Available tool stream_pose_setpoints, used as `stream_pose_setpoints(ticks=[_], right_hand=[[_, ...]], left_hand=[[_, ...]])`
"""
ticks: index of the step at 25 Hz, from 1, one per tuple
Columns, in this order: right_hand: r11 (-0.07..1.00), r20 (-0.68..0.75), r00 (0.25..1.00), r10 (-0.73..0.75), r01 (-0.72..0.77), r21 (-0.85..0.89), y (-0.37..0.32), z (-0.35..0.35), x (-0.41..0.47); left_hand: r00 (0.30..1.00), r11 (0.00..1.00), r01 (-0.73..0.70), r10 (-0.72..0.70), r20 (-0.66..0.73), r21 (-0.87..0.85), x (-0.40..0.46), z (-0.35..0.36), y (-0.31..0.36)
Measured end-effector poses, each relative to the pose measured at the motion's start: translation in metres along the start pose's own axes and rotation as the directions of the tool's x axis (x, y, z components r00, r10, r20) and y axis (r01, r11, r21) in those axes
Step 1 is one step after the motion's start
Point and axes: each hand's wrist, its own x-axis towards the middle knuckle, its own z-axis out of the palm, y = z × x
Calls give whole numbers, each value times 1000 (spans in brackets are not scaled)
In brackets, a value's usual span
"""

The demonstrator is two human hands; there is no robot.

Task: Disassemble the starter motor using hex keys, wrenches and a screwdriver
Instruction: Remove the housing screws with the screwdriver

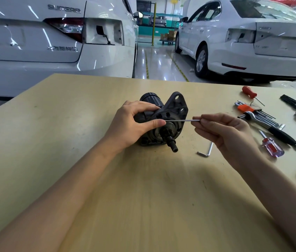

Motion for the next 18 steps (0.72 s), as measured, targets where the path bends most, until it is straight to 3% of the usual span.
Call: stream_pose_setpoints(ticks=[13, 18], right_hand=[[995, -33, 998, 57, -54, 80, 4, 3, 1], [945, -43, 983, 178, -159, 286, 3, 11, 3]], left_hand=[[999, 1000, 2, -2, -42, -2, 0, 3, -5], [999, 1000, 0, 0, -43, 6, 1, 5, -6]])
